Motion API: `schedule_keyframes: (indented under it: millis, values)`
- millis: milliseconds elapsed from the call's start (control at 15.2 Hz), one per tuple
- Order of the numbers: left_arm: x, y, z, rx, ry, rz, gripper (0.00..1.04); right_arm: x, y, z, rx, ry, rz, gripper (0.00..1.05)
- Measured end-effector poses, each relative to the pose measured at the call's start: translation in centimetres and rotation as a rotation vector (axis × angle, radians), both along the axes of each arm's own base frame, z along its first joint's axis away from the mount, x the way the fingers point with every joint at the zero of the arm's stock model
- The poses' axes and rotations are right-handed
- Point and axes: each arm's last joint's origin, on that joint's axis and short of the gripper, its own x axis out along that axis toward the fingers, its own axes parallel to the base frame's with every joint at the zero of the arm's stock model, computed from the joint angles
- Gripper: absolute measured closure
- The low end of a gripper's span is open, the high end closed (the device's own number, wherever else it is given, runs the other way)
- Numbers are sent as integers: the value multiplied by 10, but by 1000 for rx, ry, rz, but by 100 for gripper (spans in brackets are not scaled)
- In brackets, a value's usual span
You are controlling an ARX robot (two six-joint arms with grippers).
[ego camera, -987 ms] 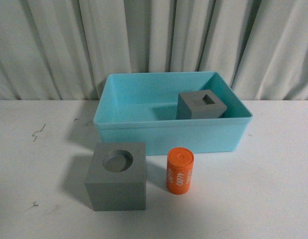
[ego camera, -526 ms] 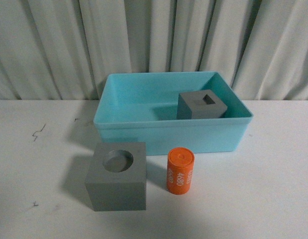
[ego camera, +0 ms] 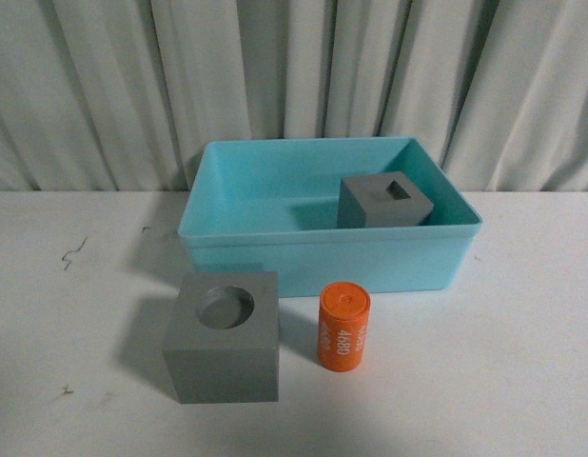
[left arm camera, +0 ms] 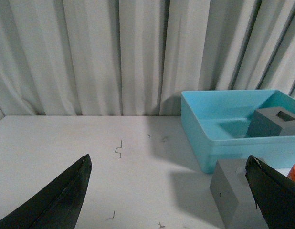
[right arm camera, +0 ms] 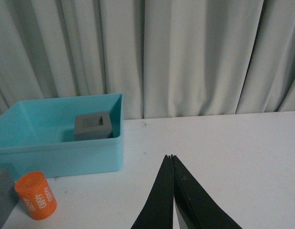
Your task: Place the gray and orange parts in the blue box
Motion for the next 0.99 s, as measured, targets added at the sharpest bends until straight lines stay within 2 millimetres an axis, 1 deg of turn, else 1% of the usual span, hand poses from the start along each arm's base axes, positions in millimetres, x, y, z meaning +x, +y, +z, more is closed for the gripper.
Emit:
schedule_keyframes:
  millis: [66,132,197,263,329,395,461,592,658,724,789,855,921,987]
  values:
    - [0,0,0,0,0,0,7,-1,0,0,0,-4,0,103]
    - [0,0,0,0,0,0,7,-5,0,-4,0,35,0,103]
    - [0,0,0,0,0,1,7,-10,0,-5,0,37,0,103]
    - [0,0,0,0,0,0,7,-12,0,0,0,-13,0,103]
    - [0,0,0,0,0,1,7,-12,0,-4,0,17,0,103]
    - [0,0,0,0,0,0,7,-12,0,-3,0,9,0,103]
    - [0,0,0,0,0,0,7,-12,0,-3,-1,10,0,97]
    - [0,0,0,0,0,0,7,-12,0,-3,-1,9,0,71]
    - [0,0,0,0,0,0,7,-12,0,-3,-1,9,0,60]
    - [0,0,-2,-15,64,-3,7,-12,0,-3,-1,9,0,47]
    - [2,-2,1,-119,343,-1,7,-12,0,-3,-1,8,0,37]
    - [19,-7,7,-217,515,17,7,-12,0,-3,-1,9,0,24]
    - [37,-16,8,-266,549,-5,7,-12,0,-3,-1,9,0,11]
    - [90,-44,-1,-249,590,-99,7,-12,0,-3,-1,9,0,7]
